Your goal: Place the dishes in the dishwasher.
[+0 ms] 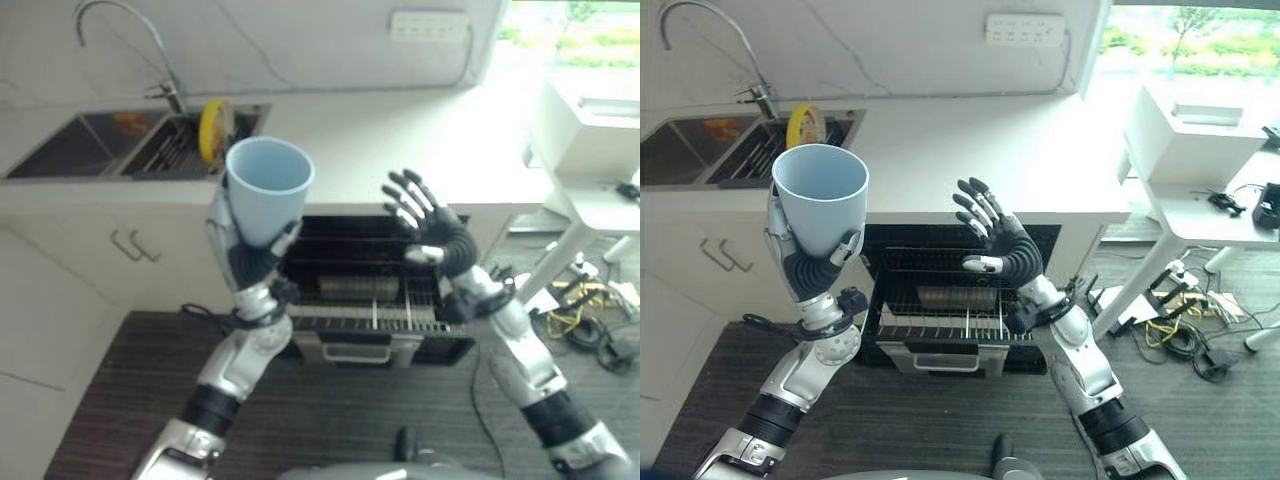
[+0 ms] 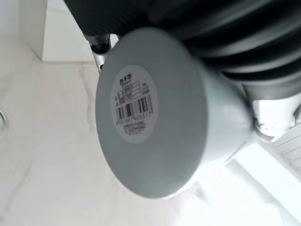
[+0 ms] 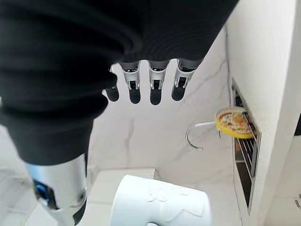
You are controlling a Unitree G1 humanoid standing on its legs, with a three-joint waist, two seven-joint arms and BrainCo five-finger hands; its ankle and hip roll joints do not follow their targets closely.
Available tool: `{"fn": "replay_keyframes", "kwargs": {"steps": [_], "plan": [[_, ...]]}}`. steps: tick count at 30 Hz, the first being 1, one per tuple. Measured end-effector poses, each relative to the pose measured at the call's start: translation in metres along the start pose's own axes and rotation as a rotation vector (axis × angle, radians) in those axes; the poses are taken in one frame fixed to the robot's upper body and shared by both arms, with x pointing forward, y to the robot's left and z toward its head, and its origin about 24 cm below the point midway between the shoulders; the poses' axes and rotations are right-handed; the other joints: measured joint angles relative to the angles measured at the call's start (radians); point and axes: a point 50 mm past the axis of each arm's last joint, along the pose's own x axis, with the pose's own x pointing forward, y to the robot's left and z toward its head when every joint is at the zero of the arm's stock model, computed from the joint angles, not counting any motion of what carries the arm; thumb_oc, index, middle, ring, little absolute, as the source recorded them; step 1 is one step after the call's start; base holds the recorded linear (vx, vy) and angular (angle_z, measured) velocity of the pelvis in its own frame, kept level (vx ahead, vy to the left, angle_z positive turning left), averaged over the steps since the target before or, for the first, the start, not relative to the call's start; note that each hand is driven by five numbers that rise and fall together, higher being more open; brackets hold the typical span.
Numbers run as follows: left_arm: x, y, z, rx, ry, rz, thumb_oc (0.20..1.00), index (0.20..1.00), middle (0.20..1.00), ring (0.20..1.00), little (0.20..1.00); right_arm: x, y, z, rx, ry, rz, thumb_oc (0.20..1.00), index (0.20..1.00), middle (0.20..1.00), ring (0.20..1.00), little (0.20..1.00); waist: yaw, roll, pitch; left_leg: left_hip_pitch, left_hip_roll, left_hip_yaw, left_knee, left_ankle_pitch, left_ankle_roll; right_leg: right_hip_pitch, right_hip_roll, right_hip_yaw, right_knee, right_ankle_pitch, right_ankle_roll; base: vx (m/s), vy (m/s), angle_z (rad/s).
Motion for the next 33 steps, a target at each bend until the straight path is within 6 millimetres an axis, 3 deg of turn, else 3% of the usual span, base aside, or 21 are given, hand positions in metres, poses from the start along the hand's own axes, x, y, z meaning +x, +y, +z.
{"fn": "replay_keyframes", "kwargs": {"steps": [4, 13, 24, 33], "plan": [[-0.004, -0.001, -0.005, 0.041, 0.015, -0.024, 0.2, 0.2, 0.2, 0.2, 0.2, 0.007, 0.001, 0.002, -0.02, 0.007, -0.005, 1.0, 1.0, 1.0, 1.0, 1.0, 0.015, -0.001, -0.001, 0.0, -0.001, -0.006, 0.001, 0.002, -0.001, 0.003, -0.001, -0.002, 0.0, 0.0, 0.0, 0.0, -0.016, 0.04], [-0.009, -0.012, 0.003, 0.014, -0.055, -0.103, 0.2, 0.2, 0.2, 0.2, 0.2, 0.027, 0.016, -0.005, 0.01, 0.043, 0.05, 1.0, 1.0, 1.0, 1.0, 1.0, 0.026, -0.011, -0.021, -0.014, -0.002, -0.036, 0.002, 0.011, -0.002, 0.004, -0.006, -0.029, 0.0, -0.002, -0.001, 0.01, -0.006, 0.09], [-0.001, -0.023, 0.017, -0.048, -0.139, -0.136, 0.2, 0.2, 0.2, 0.2, 0.2, 0.03, 0.034, -0.032, 0.141, 0.2, 0.096, 1.0, 1.0, 1.0, 1.0, 1.0, 0.046, -0.011, -0.021, -0.016, -0.003, -0.041, 0.002, 0.013, -0.001, 0.005, -0.008, -0.032, 0.0, -0.002, -0.001, 0.0, 0.001, 0.0], [-0.01, -0.031, 0.024, -0.081, -0.156, -0.221, 0.2, 0.2, 0.2, 0.2, 0.2, 0.036, 0.036, -0.028, 0.146, 0.186, 0.136, 1.0, 1.0, 1.0, 1.0, 1.0, 0.046, -0.012, -0.021, -0.021, -0.003, -0.053, 0.002, 0.015, -0.001, 0.004, -0.008, -0.033, 0.0, -0.004, 0.001, 0.01, -0.002, 0.02]]}}
